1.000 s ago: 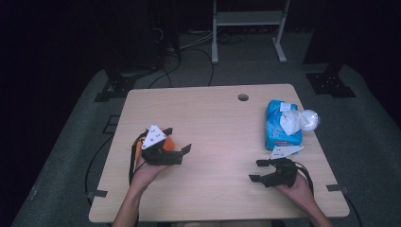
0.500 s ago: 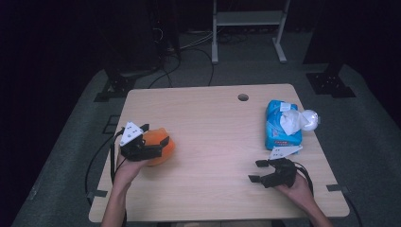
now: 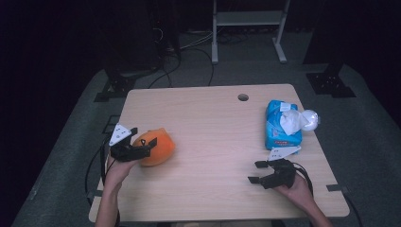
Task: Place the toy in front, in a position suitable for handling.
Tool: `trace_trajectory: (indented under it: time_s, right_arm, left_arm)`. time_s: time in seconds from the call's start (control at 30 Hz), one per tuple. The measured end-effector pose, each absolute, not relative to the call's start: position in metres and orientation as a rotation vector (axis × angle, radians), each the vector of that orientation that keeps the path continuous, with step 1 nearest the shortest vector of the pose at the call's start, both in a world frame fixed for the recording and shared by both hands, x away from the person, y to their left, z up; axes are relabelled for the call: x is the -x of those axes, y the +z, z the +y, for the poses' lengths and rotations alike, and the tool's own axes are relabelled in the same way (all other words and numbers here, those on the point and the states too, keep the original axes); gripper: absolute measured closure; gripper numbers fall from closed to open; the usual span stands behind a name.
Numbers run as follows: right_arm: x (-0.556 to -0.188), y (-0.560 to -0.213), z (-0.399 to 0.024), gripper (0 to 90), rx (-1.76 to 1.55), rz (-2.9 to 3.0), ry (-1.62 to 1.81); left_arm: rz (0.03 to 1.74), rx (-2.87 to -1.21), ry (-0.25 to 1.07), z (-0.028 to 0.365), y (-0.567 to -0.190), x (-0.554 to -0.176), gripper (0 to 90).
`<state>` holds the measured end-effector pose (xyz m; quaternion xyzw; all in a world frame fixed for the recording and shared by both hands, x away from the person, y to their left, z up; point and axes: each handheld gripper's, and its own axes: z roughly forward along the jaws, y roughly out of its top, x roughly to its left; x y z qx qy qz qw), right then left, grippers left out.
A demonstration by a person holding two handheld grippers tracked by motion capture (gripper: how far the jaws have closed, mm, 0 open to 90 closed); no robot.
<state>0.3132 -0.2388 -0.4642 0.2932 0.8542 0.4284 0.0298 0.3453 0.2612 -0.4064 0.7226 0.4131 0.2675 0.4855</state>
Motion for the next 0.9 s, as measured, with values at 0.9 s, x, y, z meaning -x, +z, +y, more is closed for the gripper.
trace_trajectory:
  time_s: [0.9]
  right_arm:
    - [-0.312, -0.465, -0.235, 26.1, -0.889, 2.649, 1.302]
  left_arm:
    - [1.026, -1.847, 0.598, 0.263, -0.433, -0.35, 37.6]
